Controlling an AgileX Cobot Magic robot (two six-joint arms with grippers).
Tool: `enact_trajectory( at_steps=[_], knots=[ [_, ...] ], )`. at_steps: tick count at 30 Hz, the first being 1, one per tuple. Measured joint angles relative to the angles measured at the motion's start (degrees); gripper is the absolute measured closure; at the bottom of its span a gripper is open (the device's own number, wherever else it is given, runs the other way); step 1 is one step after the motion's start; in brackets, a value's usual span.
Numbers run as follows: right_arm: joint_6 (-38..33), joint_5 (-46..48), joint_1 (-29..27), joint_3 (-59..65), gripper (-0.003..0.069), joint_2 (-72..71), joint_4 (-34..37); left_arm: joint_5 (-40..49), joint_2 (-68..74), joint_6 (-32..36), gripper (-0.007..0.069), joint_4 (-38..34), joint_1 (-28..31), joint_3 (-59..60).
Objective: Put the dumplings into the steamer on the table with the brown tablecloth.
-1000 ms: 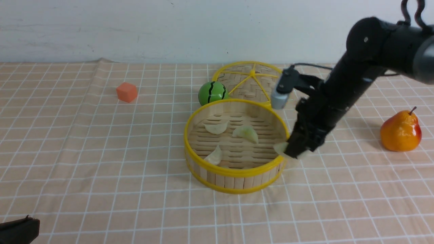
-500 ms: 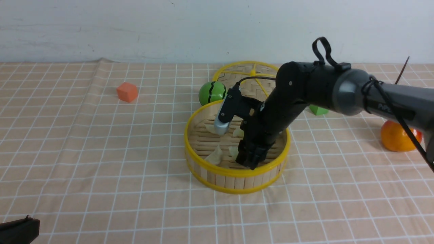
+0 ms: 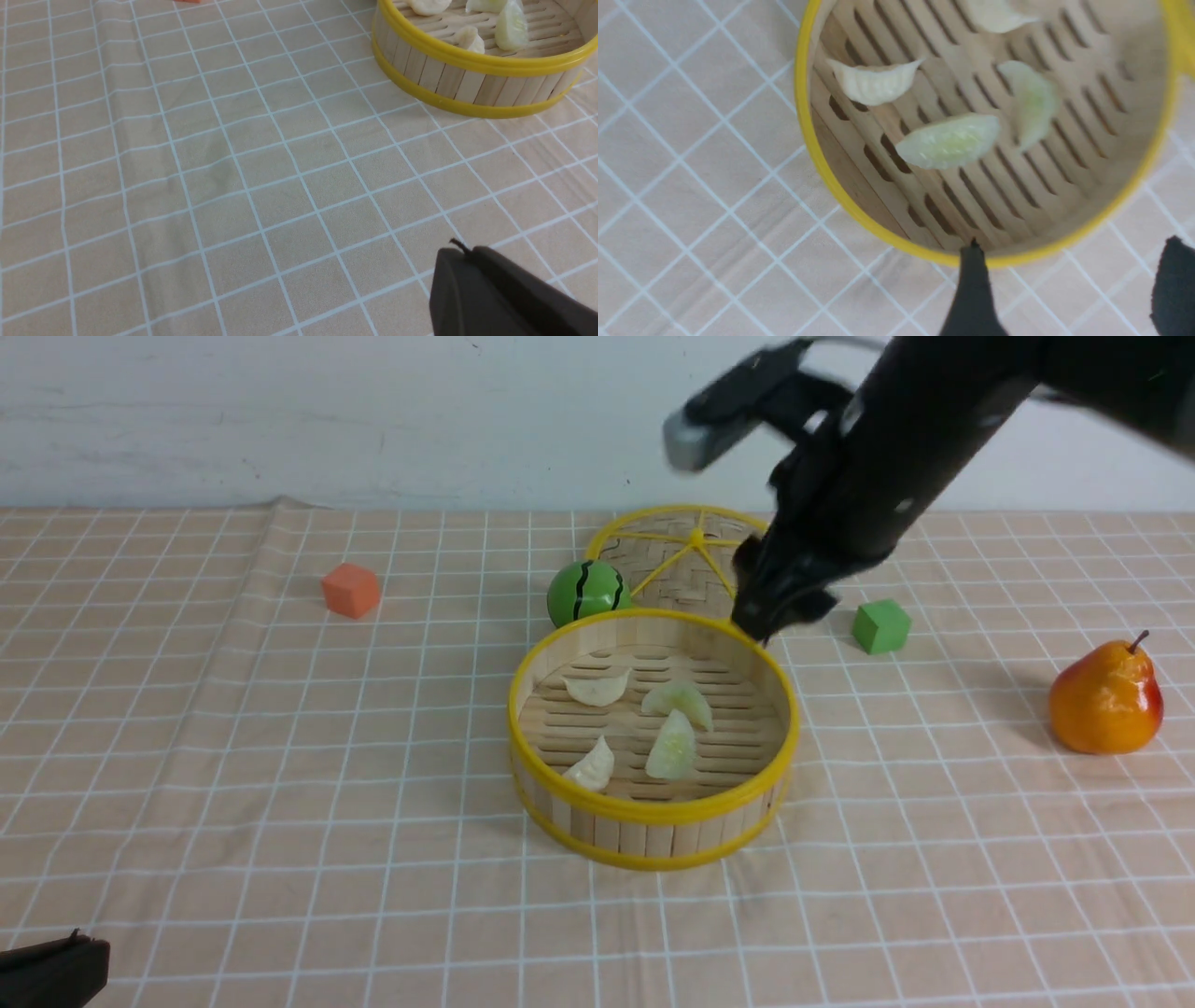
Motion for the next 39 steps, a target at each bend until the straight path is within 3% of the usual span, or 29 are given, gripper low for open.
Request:
enact_trajectory(
  at_steps=[3,4,5,6,7,9,13,14,16,17,20,25,31,34,39],
  knots=[
    [5.71,2.18,0.0,-0.81,0.0405,-9.66,-4.36,0.0,0.0,0.0,0.0607,0.0,0.0,0.0],
    [6.04,2.18,0.0,-0.81,0.0405,-10.18,-4.59,0.0,0.0,0.0,0.0607,0.0,0.0,0.0],
    [8.27,2.56,0.0,0.04,0.0498,-13.75,-6.0,0.0,0.0,0.0,0.0605,0.0,0.0,0.0],
    [9.21,2.62,0.0,0.66,0.0522,-15.23,-6.5,0.0,0.0,0.0,0.0604,0.0,0.0,0.0],
    [10.96,2.7,0.0,2.79,0.0599,-18.11,-7.15,0.0,0.0,0.0,0.0603,0.0,0.0,0.0],
    [14.04,2.7,0.0,8.16,0.0668,-23.76,-7.23,0.0,0.0,0.0,0.06,0.0,0.0,0.0],
    [15.85,1.86,0.0,19.66,0.0678,-30.82,-5.91,0.0,0.0,0.0,0.0595,0.0,0.0,0.0],
    [16.27,-2.84,0.0,28.43,0.0678,-34.95,-4.19,0.0,0.0,0.0,0.0594,0.0,0.0,0.0],
    [16.41,-6.24,0.0,33.55,0.0678,-37.46,-2.58,0.0,0.0,0.0,0.0592,0.0,0.0,0.0],
    [16.59,-13.18,0.0,44.44,0.0678,-40.82,1.17,0.0,0.0,0.0,0.0592,0.0,0.0,0.0],
    [16.59,-20.24,0.0,54.84,0.0677,-43.35,6.85,0.0,0.0,0.0,0.0592,0.0,0.0,0.0],
    [16.59,-24.25,0.0,70.09,0.0676,-44.44,12.99,0.0,0.0,0.0,0.0588,0.0,0.0,0.0],
    [16.59,-28.41,0.11,79.28,0.0671,-48.69,7.98,0.0,0.0,0.0,0.0585,-0.02,0.0,0.0],
    [16.59,-37.59,0.11,85.43,0.067,-56.51,4.0,0.0,0.0,0.0,0.058,-0.02,0.0,0.0],
    [16.59,-62.59,-3.79,102.13,0.0669,-77.33,-1.32,0.0,0.0,0.0,0.0578,0.1,0.0,0.0]
  ],
)
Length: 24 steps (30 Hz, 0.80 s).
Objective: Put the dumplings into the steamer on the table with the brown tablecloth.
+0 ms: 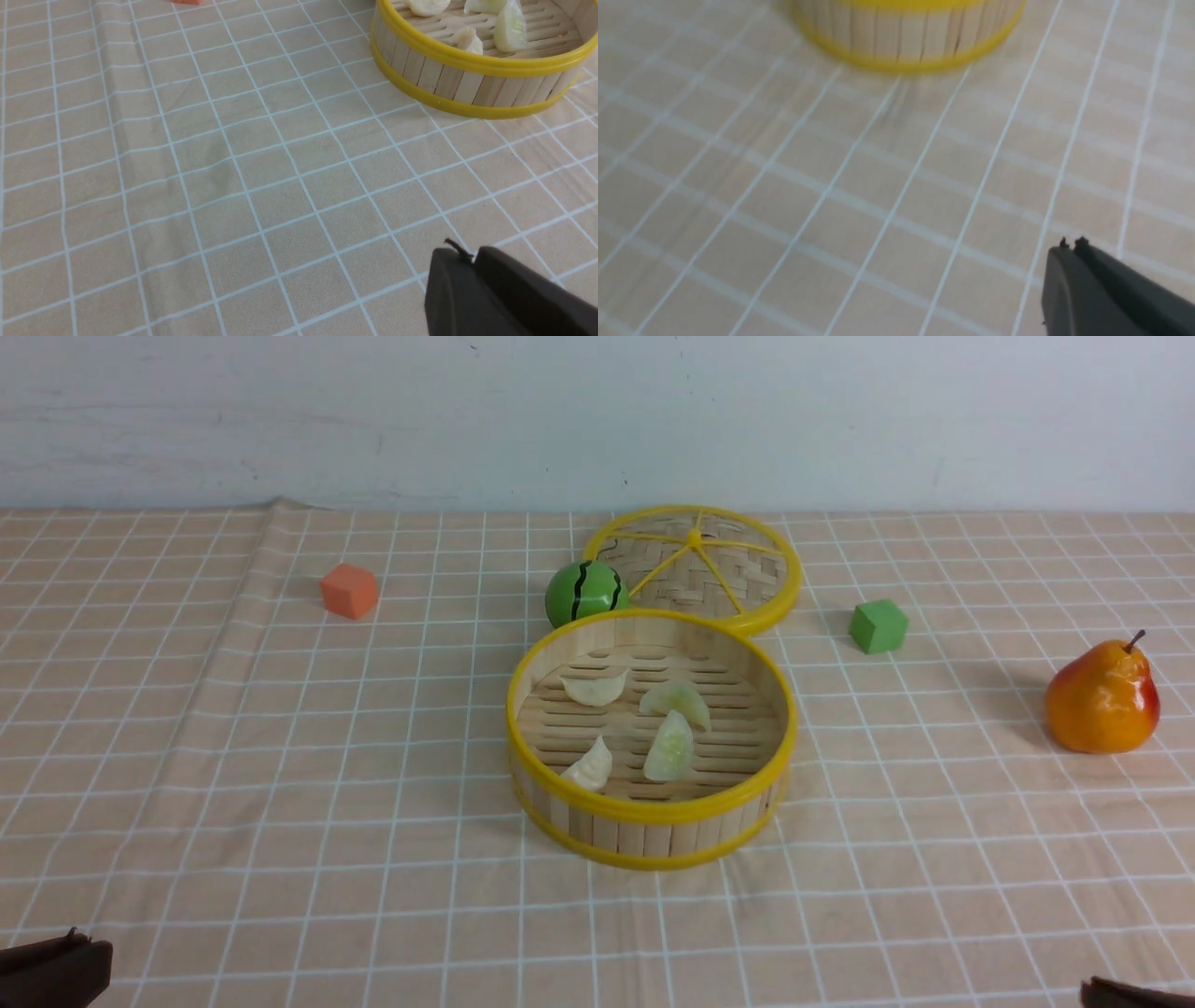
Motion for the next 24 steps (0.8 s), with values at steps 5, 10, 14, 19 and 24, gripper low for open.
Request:
enact_trajectory(
  at_steps=[5,10,14,19,24],
  knots=[
    [0.05,-5.63,-7.85,7.41,0.0669,-16.49,-0.38,0.0,0.0,0.0,0.0578,0.0,0.0,0.0],
    [0.05,0.07,-15.15,7.69,0.0666,-24.69,-0.43,0.0,0.0,0.0,0.0578,0.04,0.0,0.0],
    [0.05,9.28,-18.55,7.69,0.0664,-25.54,-0.63,0.0,0.0,0.0,0.0576,0.04,0.0,0.0],
    [0.05,15.1,-19.15,7.36,0.0662,-25.55,-0.88,0.0,0.0,0.0,0.0571,0.04,0.0,0.0],
    [0.05,15.76,-19.2,7.23,0.0659,-25.55,-1.04,0.0,0.0,0.0,0.0568,0.04,0.0,0.0]
  ],
)
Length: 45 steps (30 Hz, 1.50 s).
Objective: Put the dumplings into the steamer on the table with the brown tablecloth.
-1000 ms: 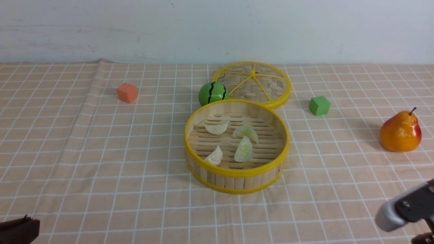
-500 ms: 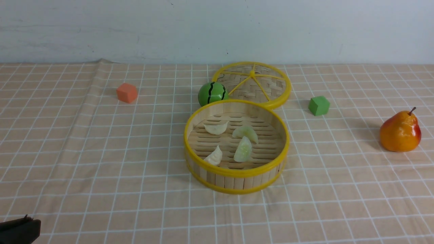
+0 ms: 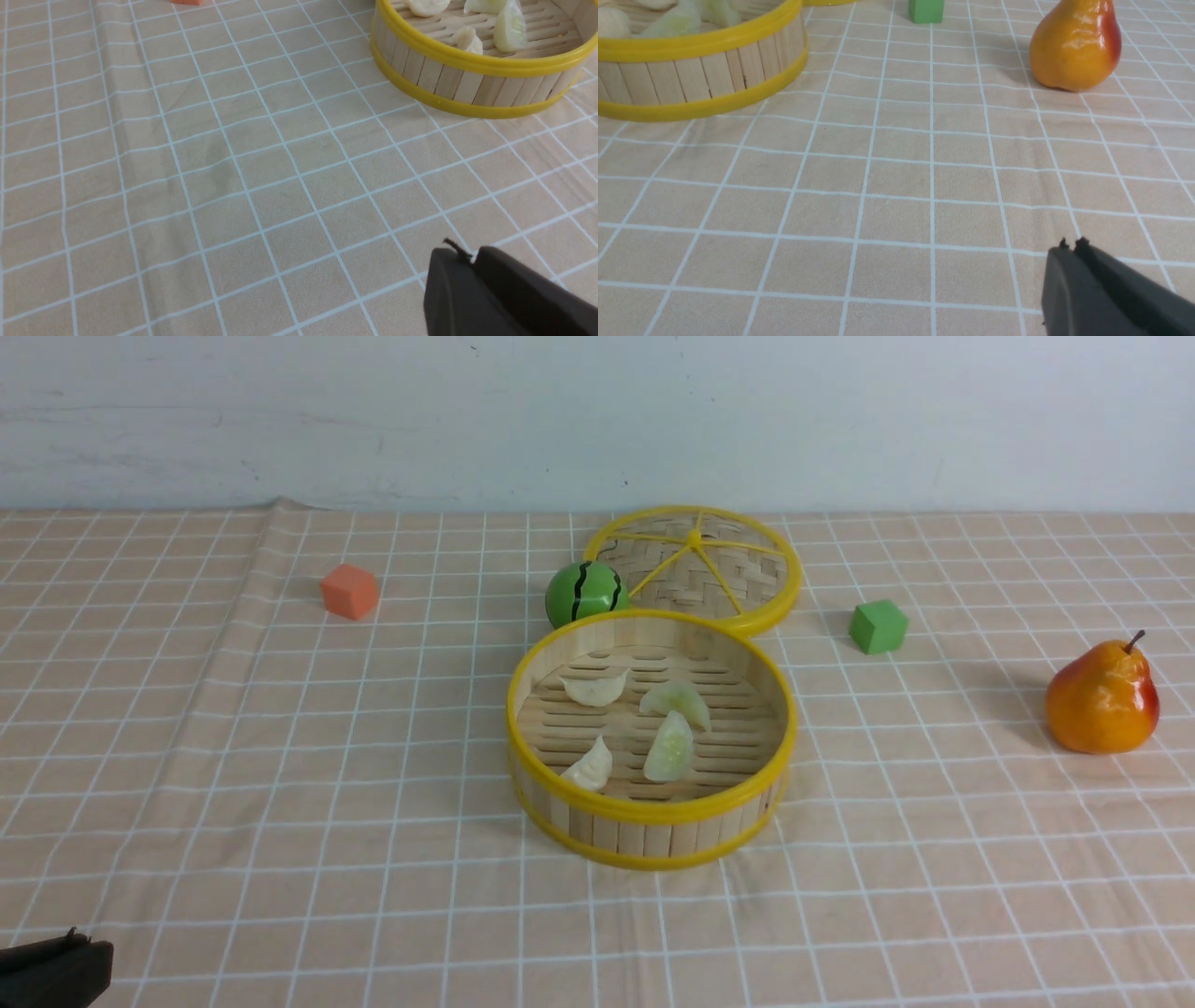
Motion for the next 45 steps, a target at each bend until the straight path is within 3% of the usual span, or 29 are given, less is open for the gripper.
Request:
enact_trajectory(
  at_steps=[16,22,28,33,35,41,45],
  knots=[
    [0.0,0.17,-0.01,-0.05,0.0645,0.0,0.0,0.0,0.0,0.0,0.055,0.0,0.0,0.0],
    [0.0,0.17,-0.06,-0.05,0.0645,0.0,-0.04,-3.22,-4.48,0.0,0.0543,-0.7,0.84,5.17],
    [0.0,0.17,-0.06,-0.05,0.0641,0.0,-0.04,-4.9,-18.8,0.21,0.0543,-6.19,12.65,14.81],
    [0.0,0.19,-0.06,-0.05,0.0634,-0.05,-0.04,-17.82,-23.92,2.21,0.0584,-14.78,23.38,23.59],
    [0.0,0.19,-0.06,-0.05,0.063,-0.05,-0.12,-18.9,-23.92,3.5,0.0634,-16.5,25.31,24.3],
    [0.0,0.19,-0.06,-0.05,0.0622,-0.05,-0.19,-11.06,-23.96,7.76,0.0638,-17.06,25.98,24.76],
    [0.0,0.19,-0.06,-0.05,0.0616,-0.05,-0.19,-10.31,-23.96,8.08,0.0638,-17.06,25.98,24.75]
  ],
)
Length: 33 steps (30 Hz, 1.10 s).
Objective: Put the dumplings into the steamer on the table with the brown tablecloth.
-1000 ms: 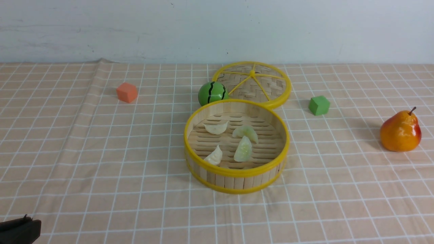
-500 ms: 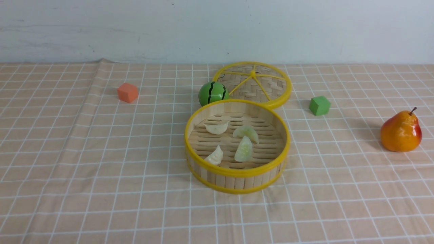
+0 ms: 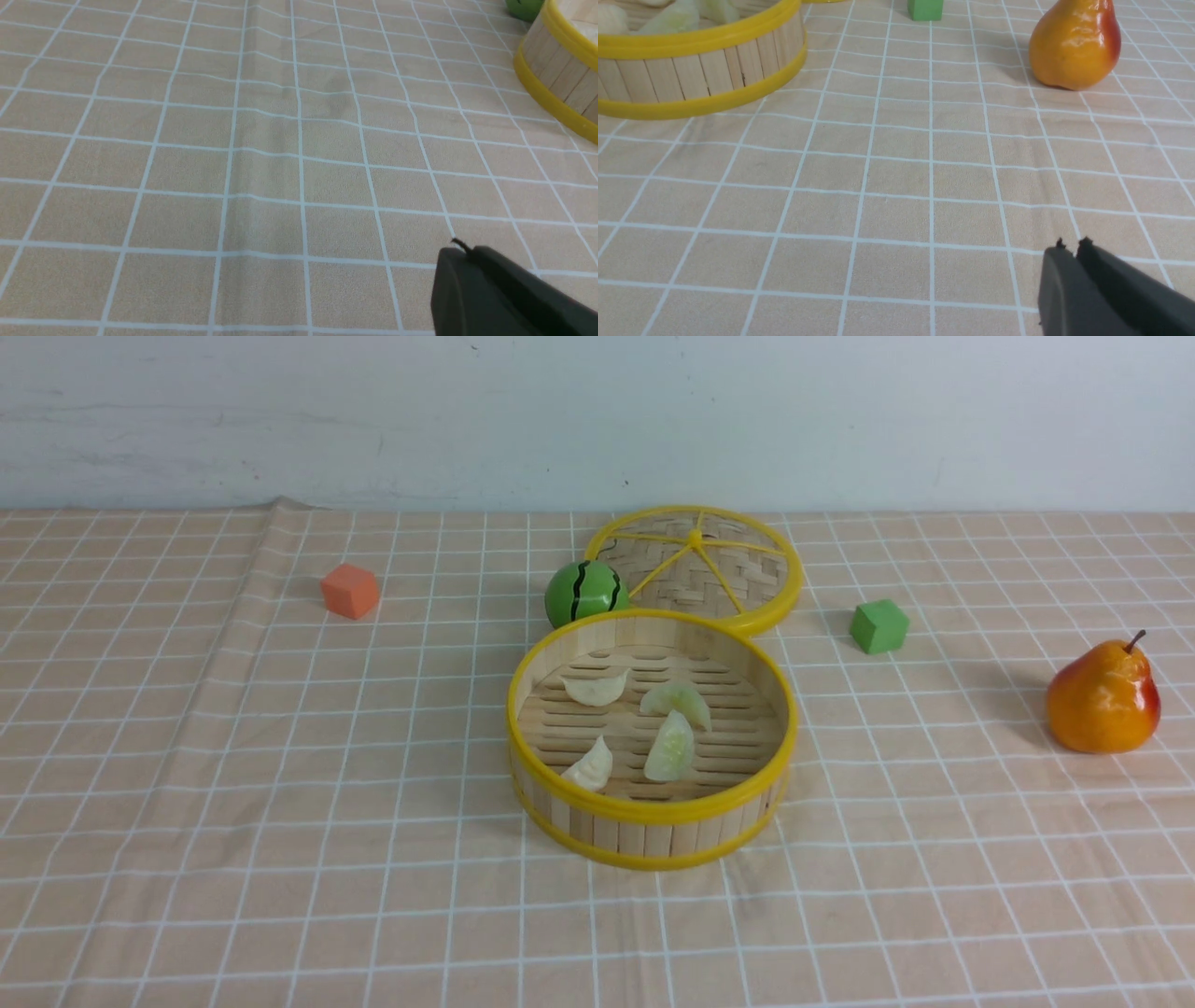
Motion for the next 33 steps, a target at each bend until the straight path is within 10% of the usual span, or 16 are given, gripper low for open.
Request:
enact_trajectory(
  at_steps=[33],
  knots=[
    [0.0,0.0,0.0,0.0,0.0575,0.0,0.0,0.0,0.0,0.18,0.0638,0.0,0.0,0.0]
  ],
)
